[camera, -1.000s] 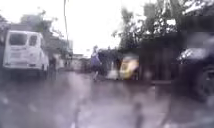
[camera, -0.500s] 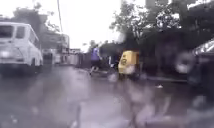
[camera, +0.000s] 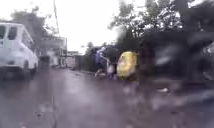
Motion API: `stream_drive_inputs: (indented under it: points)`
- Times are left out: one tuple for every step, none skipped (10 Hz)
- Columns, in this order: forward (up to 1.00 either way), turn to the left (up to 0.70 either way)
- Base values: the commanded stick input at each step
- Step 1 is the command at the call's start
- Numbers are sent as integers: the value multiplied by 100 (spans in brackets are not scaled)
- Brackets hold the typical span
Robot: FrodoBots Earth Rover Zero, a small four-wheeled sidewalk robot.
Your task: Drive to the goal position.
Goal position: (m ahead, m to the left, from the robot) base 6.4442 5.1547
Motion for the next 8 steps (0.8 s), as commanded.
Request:
stream_drive_inputs:
  points:
    - [100, 9]
    - [100, 27]
    - [100, 27]
    - [100, 27]
    - [100, 18]
    - [100, 0]
    - [100, 0]
    - [100, 0]
